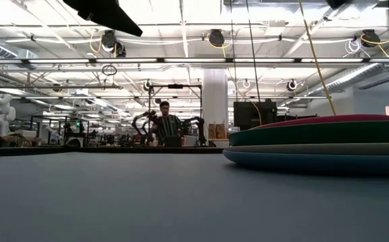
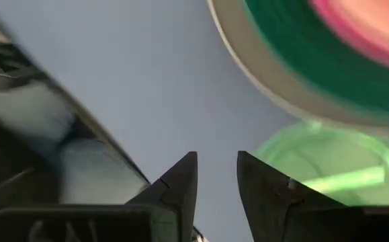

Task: Stack plastic plates
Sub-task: Stack the light green plate on top of the light pink plate

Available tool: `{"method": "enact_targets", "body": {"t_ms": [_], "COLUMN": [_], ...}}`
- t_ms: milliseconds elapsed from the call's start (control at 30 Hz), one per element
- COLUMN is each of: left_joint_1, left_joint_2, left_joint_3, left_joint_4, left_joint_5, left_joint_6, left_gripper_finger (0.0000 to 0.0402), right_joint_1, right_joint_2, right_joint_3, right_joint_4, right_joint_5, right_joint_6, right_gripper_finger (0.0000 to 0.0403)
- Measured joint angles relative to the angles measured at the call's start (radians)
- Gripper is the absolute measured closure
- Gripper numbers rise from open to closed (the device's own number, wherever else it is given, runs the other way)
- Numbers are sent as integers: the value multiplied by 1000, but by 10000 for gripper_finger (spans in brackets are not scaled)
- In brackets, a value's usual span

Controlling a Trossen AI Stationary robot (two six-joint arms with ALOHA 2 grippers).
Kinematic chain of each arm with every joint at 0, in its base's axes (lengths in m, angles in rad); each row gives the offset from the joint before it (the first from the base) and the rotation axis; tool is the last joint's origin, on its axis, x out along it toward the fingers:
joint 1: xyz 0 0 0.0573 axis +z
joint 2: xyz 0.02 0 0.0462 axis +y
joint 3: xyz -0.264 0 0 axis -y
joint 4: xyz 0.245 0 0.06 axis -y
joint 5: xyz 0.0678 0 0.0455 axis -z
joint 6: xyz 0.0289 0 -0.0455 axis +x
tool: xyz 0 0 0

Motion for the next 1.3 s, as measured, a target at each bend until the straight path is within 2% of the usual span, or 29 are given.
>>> {"method": "enact_targets", "body": {"t_ms": [133, 333, 533, 733, 900, 1200, 1300], "left_joint_1": [-10, -24, -24, -24, -23, -23, -23], "left_joint_2": [0, 0, 0, 0, 0, 1, 1], "left_joint_3": [0, 0, 0, 0, 0, 0, 0], "left_joint_4": [-1, 5, 10, 11, 12, 17, 24], "left_joint_5": [0, 0, 0, 0, 0, 0, 0], "left_joint_6": [-12, -43, -43, -40, -29, -29, -29], "left_gripper_finger": [400, 400, 400, 400, 400, 400, 400], "right_joint_1": [47, 112, 127, 126, 120, 120, 120], "right_joint_2": [94, 234, 334, 384, 385, 376, 362], "right_joint_3": [0, 0, 0, 0, 0, 0, 0], "right_joint_4": [-38, -27, -32, -34, -34, -34, -33], "right_joint_5": [-53, -118, -191, -198, -198, -206, -247], "right_joint_6": [98, 140, 144, 114, 101, 94, 70], "right_gripper_finger": [298, 278, 273, 276, 304, 391, 399]}}
